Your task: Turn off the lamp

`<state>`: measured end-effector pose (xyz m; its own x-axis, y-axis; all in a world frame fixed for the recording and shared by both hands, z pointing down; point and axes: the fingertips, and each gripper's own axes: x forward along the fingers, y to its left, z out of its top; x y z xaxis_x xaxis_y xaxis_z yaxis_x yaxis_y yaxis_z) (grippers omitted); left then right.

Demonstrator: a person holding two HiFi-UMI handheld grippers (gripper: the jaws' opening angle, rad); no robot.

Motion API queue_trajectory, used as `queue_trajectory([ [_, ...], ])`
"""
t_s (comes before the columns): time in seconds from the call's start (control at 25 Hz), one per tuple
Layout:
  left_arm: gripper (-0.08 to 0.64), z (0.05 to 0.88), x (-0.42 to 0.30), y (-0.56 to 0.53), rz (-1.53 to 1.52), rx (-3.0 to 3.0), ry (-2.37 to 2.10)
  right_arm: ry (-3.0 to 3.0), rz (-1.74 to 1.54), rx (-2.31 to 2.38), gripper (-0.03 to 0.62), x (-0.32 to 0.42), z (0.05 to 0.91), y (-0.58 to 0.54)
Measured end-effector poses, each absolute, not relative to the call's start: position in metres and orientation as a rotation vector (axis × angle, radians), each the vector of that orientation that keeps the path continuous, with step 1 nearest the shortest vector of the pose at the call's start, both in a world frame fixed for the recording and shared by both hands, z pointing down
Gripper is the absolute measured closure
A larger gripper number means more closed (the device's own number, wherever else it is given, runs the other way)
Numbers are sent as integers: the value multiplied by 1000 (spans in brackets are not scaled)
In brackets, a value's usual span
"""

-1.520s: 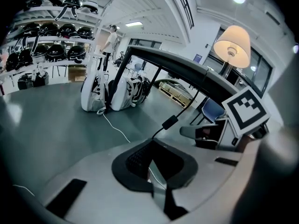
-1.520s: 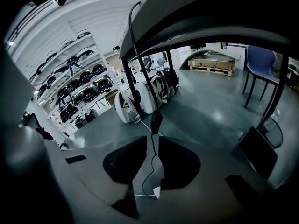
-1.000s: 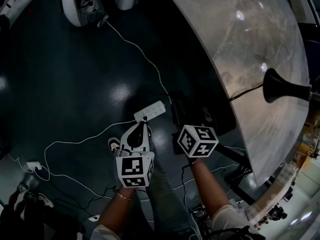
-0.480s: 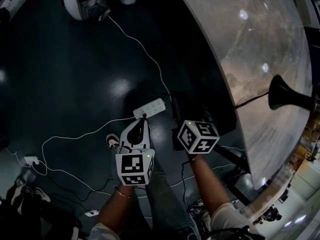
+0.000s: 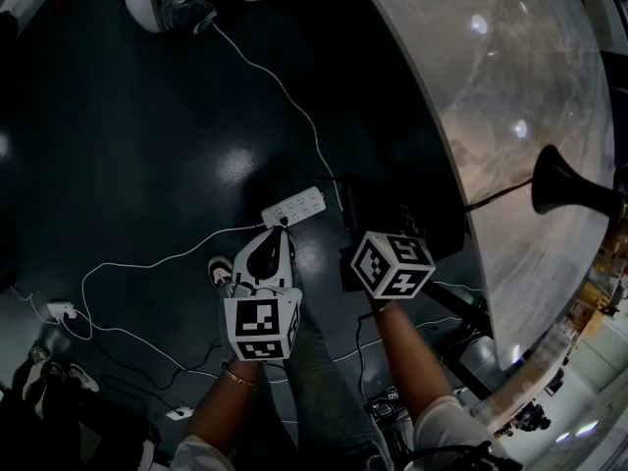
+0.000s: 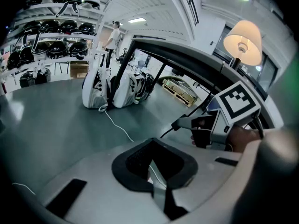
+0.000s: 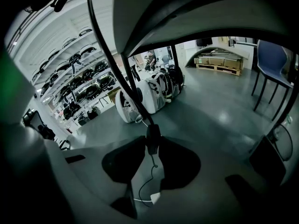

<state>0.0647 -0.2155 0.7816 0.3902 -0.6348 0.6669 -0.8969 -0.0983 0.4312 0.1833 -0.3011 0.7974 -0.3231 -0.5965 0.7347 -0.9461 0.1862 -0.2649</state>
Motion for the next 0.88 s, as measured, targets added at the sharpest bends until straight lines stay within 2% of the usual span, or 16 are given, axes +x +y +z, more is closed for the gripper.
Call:
queue_trajectory([
  [0.88, 565, 781, 66, -211, 402, 1825, -1328, -2015, 977, 1463, 529, 184, 794, -299],
])
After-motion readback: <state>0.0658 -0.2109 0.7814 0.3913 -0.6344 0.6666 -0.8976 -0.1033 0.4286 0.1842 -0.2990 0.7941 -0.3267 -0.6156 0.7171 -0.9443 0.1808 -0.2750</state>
